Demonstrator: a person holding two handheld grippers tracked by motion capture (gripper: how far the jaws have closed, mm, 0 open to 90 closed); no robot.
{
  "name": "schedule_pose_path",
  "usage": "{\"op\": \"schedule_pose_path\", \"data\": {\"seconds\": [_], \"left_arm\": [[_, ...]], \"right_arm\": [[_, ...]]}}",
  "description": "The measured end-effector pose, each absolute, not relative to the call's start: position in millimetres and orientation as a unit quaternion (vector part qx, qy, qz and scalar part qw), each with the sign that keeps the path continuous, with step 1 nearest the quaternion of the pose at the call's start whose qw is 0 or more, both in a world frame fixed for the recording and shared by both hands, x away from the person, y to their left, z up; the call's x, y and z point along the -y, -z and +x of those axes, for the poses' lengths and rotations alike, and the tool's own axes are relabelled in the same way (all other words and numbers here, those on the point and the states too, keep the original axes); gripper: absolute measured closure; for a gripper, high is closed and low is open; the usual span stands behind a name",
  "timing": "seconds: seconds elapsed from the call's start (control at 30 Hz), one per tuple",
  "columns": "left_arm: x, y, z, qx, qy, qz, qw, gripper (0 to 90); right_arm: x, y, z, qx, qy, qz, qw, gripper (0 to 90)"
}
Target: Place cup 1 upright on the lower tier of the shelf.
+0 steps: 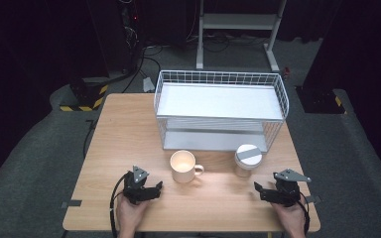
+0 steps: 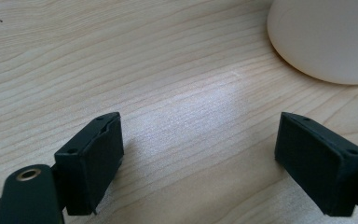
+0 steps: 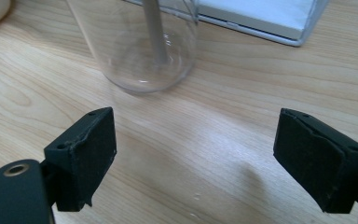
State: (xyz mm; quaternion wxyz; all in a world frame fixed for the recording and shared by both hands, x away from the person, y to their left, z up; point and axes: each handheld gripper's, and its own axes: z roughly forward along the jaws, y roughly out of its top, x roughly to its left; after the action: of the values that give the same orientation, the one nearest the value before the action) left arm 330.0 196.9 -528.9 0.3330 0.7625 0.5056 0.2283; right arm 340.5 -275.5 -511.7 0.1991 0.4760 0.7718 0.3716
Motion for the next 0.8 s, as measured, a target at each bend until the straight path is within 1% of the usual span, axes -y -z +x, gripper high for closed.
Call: {"op": "schedule_pose_path", "data": {"seconds": [0.1, 0.57, 0.8], "left_arm": [[-196.8, 528.8, 330.0, -0.506, -0.228, 0.762, 0.333, 16.2], [-196.2, 528.7, 329.4, -0.506, -0.228, 0.762, 0.333, 17.3], [-196.3, 528.5, 329.2, -0.504, -0.228, 0.764, 0.333, 17.7]], "right_arm": [[272.1, 511.0, 339.7, -0.77, -0.383, 0.471, 0.193, 12.3], [256.4, 502.4, 345.1, -0.766, -0.405, 0.452, 0.211, 9.9], [247.2, 497.7, 352.2, -0.769, -0.411, 0.441, 0.212, 9.7]]}}
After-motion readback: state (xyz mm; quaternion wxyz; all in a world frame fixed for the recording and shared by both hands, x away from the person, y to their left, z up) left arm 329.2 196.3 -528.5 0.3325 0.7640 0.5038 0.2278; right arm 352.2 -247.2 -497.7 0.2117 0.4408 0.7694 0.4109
